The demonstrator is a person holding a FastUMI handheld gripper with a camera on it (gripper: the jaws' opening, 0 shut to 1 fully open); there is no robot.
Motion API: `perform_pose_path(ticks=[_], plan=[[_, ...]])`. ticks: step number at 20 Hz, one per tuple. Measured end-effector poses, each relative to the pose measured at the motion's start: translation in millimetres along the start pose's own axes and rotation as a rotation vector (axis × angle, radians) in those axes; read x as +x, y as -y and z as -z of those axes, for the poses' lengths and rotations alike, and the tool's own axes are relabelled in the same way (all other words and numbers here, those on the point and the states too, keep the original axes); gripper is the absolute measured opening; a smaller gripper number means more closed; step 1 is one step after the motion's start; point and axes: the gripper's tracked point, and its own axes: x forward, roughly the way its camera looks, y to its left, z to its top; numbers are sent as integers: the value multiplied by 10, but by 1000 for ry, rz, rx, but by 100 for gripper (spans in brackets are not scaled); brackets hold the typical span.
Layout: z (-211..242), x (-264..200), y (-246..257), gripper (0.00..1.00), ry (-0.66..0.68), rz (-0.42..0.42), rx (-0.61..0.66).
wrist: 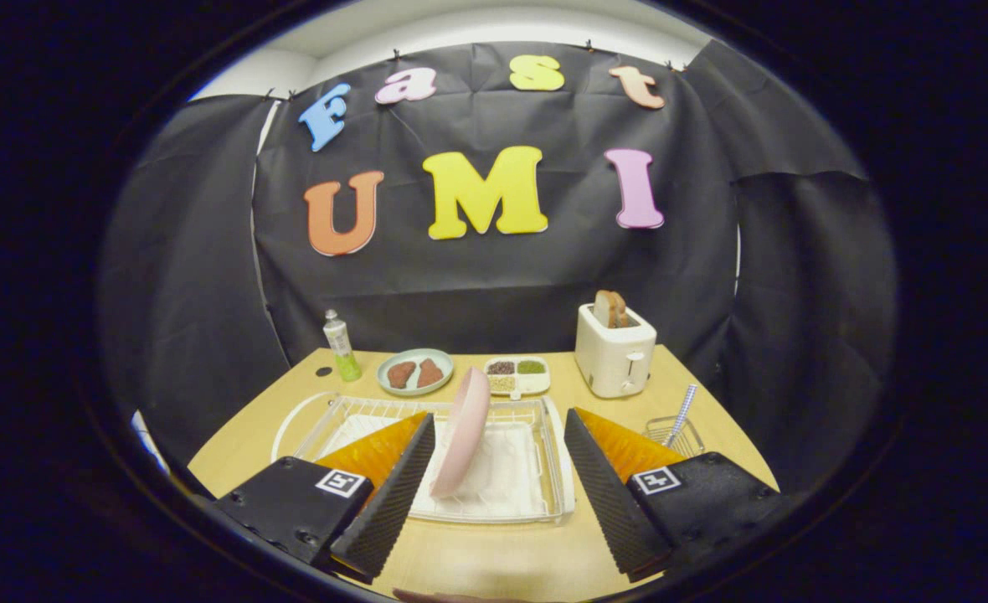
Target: Take the plate from the dish rack, then take the spoon from the basket and place it into the plate.
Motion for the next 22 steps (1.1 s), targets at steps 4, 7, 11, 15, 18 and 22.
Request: perform_pose_path(ticks=[4, 7, 11, 15, 18, 22], plan=[[-92, 422, -106, 97, -147, 15, -70], [-152, 728, -76, 91, -272, 57, -113], [-115, 1006, -38, 61, -490, 158, -45], [-147, 1193, -55, 47, -595, 187, -119], [-189, 1231, 42, 36, -636, 258, -177], [-127, 1296, 17, 35, -681, 251, -205]])
